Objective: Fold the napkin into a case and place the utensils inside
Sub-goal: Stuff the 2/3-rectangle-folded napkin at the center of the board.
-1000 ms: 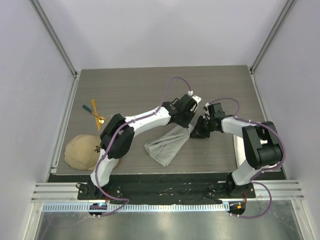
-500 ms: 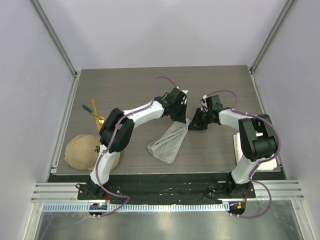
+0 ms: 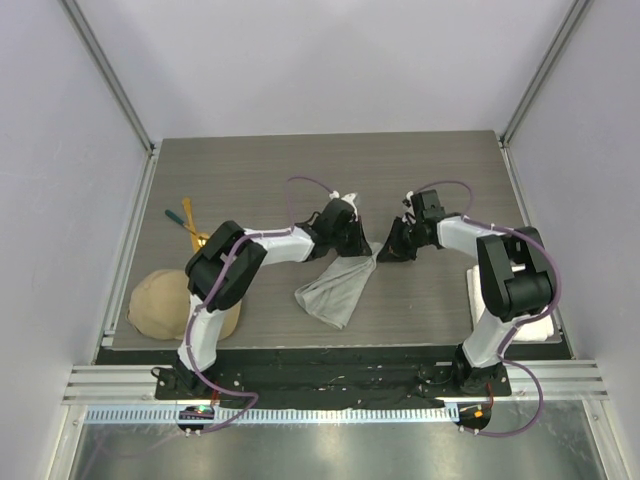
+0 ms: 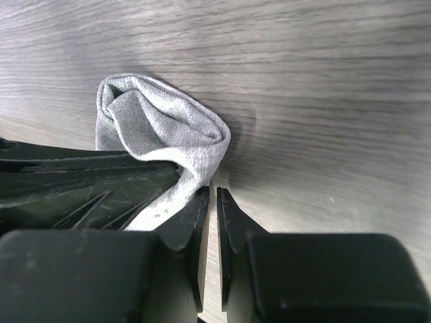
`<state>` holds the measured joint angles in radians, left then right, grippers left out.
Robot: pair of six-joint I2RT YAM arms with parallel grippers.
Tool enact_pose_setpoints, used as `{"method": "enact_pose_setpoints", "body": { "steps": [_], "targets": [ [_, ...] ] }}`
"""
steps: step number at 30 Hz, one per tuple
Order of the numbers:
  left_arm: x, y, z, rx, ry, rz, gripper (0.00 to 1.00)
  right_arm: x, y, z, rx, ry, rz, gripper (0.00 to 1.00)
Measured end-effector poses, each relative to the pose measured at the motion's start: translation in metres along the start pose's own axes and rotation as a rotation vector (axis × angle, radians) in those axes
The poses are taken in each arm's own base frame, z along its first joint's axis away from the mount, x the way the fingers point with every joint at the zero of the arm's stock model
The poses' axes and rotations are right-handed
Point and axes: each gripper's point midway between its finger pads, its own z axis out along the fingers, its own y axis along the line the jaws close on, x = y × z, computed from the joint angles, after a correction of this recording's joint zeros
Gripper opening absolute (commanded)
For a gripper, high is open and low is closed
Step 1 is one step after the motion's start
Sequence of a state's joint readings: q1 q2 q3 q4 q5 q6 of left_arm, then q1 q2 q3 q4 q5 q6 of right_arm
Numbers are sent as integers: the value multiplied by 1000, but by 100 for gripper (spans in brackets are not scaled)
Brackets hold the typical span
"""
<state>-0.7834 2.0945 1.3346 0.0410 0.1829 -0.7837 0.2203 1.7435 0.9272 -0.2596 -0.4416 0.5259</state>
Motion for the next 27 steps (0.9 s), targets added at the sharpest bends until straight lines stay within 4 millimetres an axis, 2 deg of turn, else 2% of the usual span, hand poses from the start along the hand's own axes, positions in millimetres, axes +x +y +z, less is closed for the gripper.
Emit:
{"method": "enact_pose_setpoints", "body": {
  "steps": [4, 10, 14, 17, 21, 27],
  "targets": [
    [0, -1, 1, 47, -49, -13, 0, -8, 3, -13, 35, -23, -19, 15],
    [0, -3, 3, 100, -101, -20, 0, -50, 41, -43, -6, -134, -105, 15],
    [0, -3, 3, 121, -124, -14, 0, -65, 58, -38, -40, -135, -132, 14],
    [1, -2, 2, 126, -141, -3, 0, -62, 61, -18, -51, -82, -132, 14],
    [5, -3, -2, 118, -173, 44, 0, -44, 62, 5, -60, 6, -117, 13],
    [10, -6, -3, 100, -210, 130, 0, -30, 73, 11, -100, 63, -112, 11]
  ]
}}
